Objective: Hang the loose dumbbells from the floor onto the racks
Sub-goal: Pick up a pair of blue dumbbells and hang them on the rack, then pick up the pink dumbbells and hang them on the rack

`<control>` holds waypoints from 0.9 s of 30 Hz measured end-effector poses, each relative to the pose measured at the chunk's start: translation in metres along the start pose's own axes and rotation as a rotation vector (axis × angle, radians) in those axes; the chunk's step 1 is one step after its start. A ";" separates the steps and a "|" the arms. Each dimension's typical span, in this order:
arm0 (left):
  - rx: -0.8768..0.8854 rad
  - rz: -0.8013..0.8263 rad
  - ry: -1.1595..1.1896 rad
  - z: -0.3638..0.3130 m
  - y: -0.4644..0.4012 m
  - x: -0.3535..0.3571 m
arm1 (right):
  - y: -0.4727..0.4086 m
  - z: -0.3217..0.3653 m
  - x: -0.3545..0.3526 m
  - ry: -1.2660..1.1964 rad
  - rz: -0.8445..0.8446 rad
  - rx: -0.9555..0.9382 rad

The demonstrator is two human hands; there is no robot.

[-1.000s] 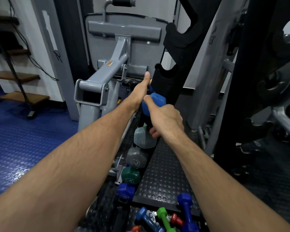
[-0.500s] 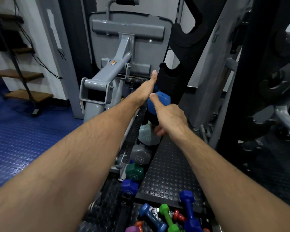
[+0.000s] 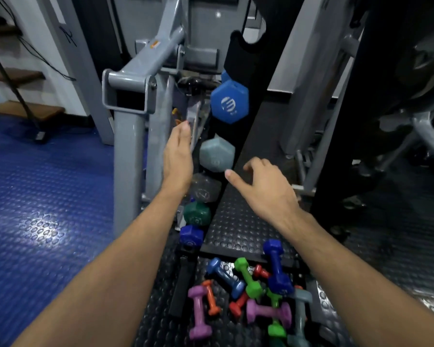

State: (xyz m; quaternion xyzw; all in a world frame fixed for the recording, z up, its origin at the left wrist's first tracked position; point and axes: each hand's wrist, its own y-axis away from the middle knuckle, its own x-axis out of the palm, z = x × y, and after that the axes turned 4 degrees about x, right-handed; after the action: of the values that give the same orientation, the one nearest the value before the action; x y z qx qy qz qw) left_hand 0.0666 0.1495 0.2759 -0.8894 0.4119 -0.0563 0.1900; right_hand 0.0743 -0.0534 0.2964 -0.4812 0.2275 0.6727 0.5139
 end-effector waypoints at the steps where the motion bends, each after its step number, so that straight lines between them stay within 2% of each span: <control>1: -0.029 -0.034 -0.005 0.013 0.015 -0.002 | 0.008 -0.011 0.011 0.004 0.034 0.004; 8: -0.286 -0.105 -0.084 0.107 0.128 0.000 | 0.064 -0.090 0.095 0.026 0.271 0.165; 12: -0.332 -0.054 -0.159 0.150 0.181 0.002 | 0.090 -0.127 0.139 0.020 0.362 0.249; 15: -0.432 -0.059 -0.193 0.172 0.212 0.006 | 0.106 -0.153 0.169 0.013 0.414 0.298; 20: -0.643 0.137 -0.262 0.217 0.254 0.014 | 0.124 -0.190 0.212 0.025 0.510 0.385; 27: -0.840 0.395 -0.331 0.273 0.292 0.046 | 0.148 -0.238 0.266 0.013 0.591 0.500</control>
State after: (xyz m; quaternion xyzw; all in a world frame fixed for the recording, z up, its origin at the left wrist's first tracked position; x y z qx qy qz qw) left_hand -0.0407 0.0226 -0.0904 -0.7912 0.5239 0.2938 -0.1151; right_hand 0.0361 -0.1729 -0.0693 -0.2591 0.5164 0.7126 0.3980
